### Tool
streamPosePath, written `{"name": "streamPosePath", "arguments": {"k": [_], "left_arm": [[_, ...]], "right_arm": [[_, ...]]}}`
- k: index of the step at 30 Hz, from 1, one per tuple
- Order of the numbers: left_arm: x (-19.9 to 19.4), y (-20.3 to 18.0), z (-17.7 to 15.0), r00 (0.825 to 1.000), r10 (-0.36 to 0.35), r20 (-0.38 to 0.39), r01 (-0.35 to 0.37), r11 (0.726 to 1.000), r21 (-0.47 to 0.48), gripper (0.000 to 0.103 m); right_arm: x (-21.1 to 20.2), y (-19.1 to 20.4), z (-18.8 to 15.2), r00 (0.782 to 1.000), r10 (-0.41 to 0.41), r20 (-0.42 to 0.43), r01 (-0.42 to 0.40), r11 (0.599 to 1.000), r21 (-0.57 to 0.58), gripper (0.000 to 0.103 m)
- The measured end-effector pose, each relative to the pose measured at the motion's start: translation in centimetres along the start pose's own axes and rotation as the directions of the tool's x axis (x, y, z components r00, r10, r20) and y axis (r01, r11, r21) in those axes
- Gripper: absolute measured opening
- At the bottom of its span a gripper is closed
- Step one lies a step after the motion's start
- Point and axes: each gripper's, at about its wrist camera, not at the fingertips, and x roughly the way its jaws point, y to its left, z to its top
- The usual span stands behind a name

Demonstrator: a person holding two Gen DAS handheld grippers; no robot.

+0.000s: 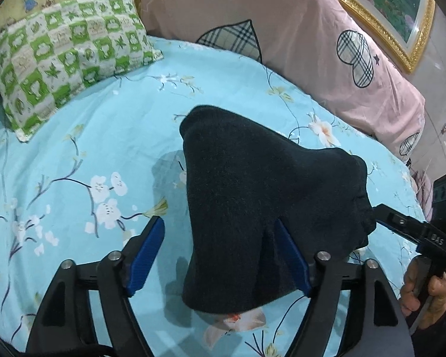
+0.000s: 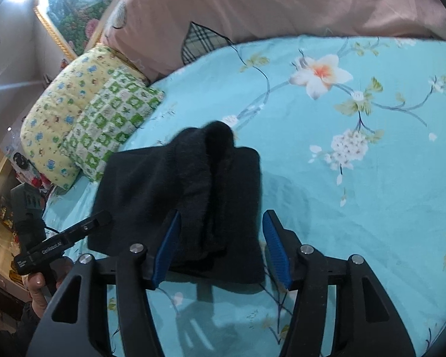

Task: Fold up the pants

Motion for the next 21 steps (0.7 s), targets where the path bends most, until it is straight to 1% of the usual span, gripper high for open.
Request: {"name": "streamPosePath", "arguments": {"k": [1,2,4,6,12,15,16,21], "left_arm": [[-0.4,-0.1,-0.1,1.0,0.002,0.008,-0.002,1.0,0.004,0.08],[-0.7,-0.2,-0.2,1.0,0.002,0.013,-0.002,1.0,0.008,0.08],[-1.3,-0.4,-0.4,1.0,0.007,0.02,-0.007,1.0,0.015,0.081],[-1.8,-0.6,-0.7,1.0,0.01,0.024,-0.01,1.0,0.022,0.081],[-3.0,-1.2,-1.6,0.999,0.024,0.039,-0.026,0.999,0.048,0.081],[-3.4,-1.7,-2.1,0.996,0.07,0.058,-0.075,0.994,0.08,0.082],[-3.7,-1.9,-2.4,0.995,0.081,0.065,-0.086,0.992,0.092,0.082],[-4.4,-2.4,-3.4,0.992,0.103,0.079,-0.112,0.987,0.119,0.084]], "right_arm": [[-0.3,0.2,-0.1,1.0,0.009,0.008,-0.009,1.0,-0.008,0.062],[-0.6,0.5,-0.1,1.0,0.014,0.017,-0.014,1.0,-0.015,0.067],[-1.2,0.9,-0.3,0.999,0.025,0.036,-0.024,0.999,-0.025,0.072],[-1.6,1.2,-0.4,0.998,0.034,0.045,-0.032,0.999,-0.036,0.072],[-1.8,2.1,-0.9,0.999,0.027,0.029,-0.025,0.997,-0.067,0.073],[-2.0,2.6,-1.5,0.999,0.025,0.029,-0.022,0.995,-0.094,0.076],[-2.1,2.7,-1.6,0.999,0.027,0.029,-0.024,0.995,-0.098,0.078],[-2.7,3.7,-2.6,0.999,0.004,0.045,0.003,0.986,-0.169,0.082]]}}
